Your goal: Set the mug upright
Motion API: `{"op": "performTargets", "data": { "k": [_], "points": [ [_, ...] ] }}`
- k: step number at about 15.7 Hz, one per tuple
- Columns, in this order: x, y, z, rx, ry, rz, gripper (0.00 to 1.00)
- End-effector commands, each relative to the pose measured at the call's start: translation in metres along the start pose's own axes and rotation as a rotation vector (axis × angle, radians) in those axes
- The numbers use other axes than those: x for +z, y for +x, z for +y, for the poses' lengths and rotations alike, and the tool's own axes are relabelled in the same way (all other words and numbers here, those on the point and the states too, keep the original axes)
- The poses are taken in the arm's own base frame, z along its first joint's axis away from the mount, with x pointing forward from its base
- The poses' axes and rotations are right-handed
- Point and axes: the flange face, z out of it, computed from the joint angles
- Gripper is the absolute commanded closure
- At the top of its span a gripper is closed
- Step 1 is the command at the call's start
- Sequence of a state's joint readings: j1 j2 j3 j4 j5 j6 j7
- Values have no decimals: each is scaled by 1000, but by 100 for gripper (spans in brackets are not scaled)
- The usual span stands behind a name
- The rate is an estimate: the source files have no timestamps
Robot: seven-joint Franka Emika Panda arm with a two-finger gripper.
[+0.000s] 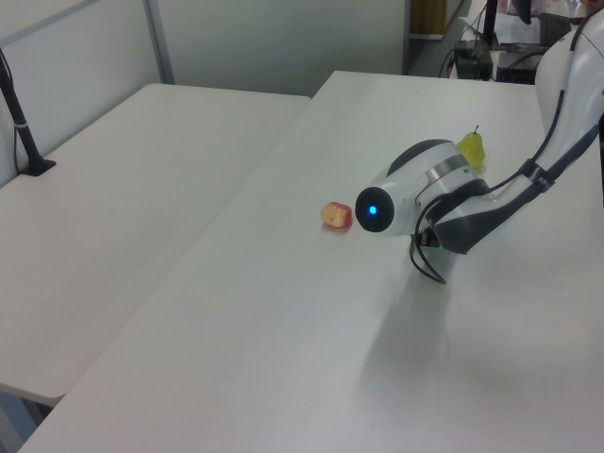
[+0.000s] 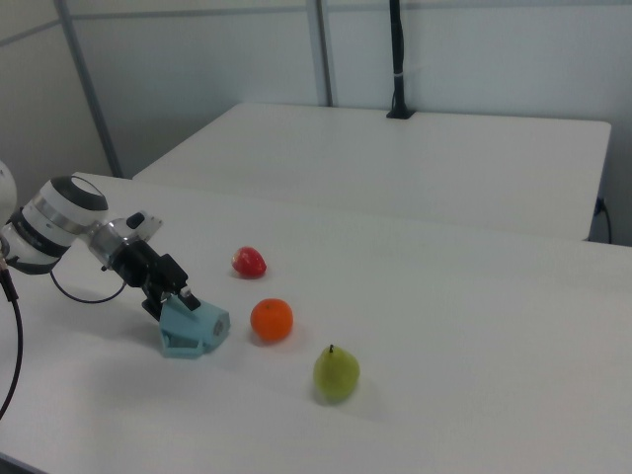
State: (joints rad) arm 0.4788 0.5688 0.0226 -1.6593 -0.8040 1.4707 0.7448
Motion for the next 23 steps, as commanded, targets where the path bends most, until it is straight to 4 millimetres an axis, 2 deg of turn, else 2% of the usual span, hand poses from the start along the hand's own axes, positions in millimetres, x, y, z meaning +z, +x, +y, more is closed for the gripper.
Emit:
{"op": "performTargets", "data": {
  "k": [1, 3, 4, 5, 7, 12, 16, 18, 20, 23],
  "points": [
    [5, -1, 16, 30, -10, -12, 75],
    [8, 3, 27, 45, 1, -23, 97],
    [5, 3, 33, 52, 8, -21, 100],
    [3, 3, 39, 58, 14, -21, 100],
    [1, 6, 64, 72, 40, -22, 100],
    [-6, 4, 93, 43, 97, -31, 100],
    [-37, 4, 135, -44, 368, -55, 100],
    [-51, 5, 142, -49, 494, -15, 100],
    [-53, 12, 145, -40, 601, 14, 100],
    [-48, 26, 148, -144, 776, 77, 100]
  ]
}}
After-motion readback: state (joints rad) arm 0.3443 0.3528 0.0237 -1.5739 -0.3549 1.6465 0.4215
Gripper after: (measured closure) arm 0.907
